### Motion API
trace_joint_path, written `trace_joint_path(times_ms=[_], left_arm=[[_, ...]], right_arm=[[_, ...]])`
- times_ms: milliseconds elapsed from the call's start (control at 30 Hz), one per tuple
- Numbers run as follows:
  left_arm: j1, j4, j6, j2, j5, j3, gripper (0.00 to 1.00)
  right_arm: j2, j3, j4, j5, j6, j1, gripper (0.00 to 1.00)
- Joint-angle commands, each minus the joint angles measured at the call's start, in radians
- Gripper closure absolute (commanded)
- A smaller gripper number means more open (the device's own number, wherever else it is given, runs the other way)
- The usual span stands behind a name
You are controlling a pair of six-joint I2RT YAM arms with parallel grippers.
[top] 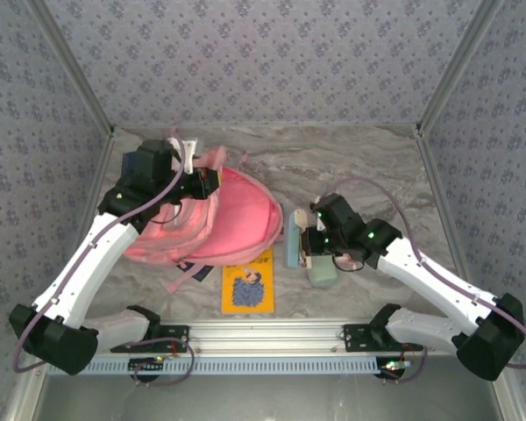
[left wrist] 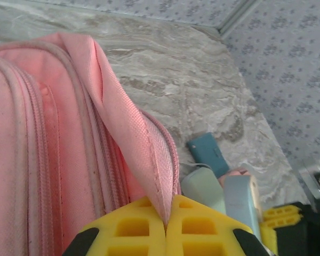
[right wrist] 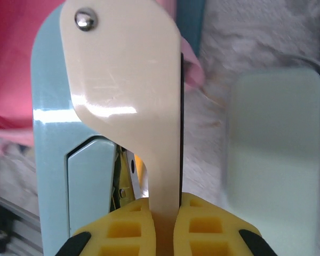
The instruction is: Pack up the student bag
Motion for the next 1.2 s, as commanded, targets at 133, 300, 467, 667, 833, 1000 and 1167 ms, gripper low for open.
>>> trace_joint_path(times_ms=[133, 300, 467, 667, 833, 1000, 1167], left_arm=[[-0.007, 0.085, 0.108, -0.03, 0.16, 0.105, 1.0], [-0.006, 0.133, 0.087, -0.027, 0.213, 0.109, 1.0], [-0.004, 0.206, 0.029, -0.017, 0.222, 0.114, 1.0], [-0.003, 0.247, -0.012, 0.014, 0.266, 0.148, 1.0], [-0.004, 0.272, -0.022, 0.016, 0.284, 0.158, 1.0], [0.004, 0.271, -0.019, 0.016, 0.287, 0.161, 1.0], [0.024, 0.272, -0.018, 0.027, 0.289, 0.157, 1.0]], right_arm=[[0.249, 0.202, 0.358, -0.196, 0.111, -0.028, 1.0], [0.47, 0.354, 0.463, -0.254, 0.239, 0.009, 1.0], [0.64, 0.434, 0.566, -0.247, 0.397, 0.063, 1.0], [0.807, 0.533, 0.601, -0.176, 0.56, 0.114, 1.0], [0.935, 0.636, 0.578, -0.1, 0.631, 0.134, 0.98], [1.054, 0.765, 0.478, -0.059, 0.621, 0.161, 0.78], [1.094, 0.803, 0.532, -0.15, 0.574, 0.181, 0.53]])
